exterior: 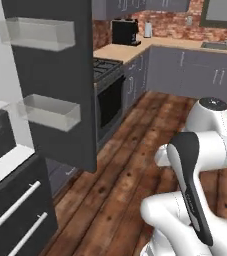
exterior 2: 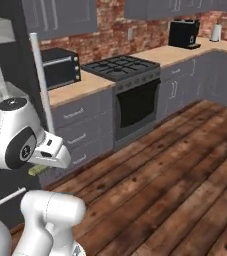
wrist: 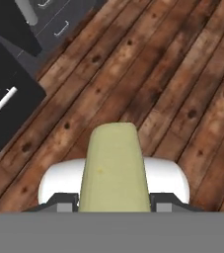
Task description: Retrieve the butter from the fridge and place it on a plate on the dining table. Then retrieve the butter knife by the fridge and place it near the plate.
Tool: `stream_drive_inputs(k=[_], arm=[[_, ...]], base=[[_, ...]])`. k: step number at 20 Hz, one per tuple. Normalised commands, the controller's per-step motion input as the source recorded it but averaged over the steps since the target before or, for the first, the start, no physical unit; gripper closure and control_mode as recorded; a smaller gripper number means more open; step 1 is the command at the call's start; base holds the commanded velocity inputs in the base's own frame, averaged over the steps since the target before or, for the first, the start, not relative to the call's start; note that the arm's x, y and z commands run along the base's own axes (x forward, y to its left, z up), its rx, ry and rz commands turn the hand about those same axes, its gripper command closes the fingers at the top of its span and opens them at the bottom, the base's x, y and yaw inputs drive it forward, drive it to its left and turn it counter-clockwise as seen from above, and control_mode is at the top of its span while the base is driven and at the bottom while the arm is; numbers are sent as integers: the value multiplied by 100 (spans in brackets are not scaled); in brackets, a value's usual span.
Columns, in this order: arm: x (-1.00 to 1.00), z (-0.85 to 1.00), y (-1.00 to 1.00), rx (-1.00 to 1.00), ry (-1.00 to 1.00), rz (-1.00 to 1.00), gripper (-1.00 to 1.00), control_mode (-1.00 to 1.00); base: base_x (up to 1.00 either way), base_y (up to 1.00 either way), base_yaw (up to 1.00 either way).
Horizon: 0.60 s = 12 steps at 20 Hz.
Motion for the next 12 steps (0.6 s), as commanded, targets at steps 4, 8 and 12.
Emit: stream_drive_inputs(k=[4, 8, 12], arm=[[0, 0, 0, 0, 0, 0, 100, 100], [0, 0, 0, 0, 0, 0, 100, 100], [0, 0, 0, 0, 0, 0, 100, 100]], base=[[0, -1, -84], [-1, -9, -82], [-3, -18, -80]])
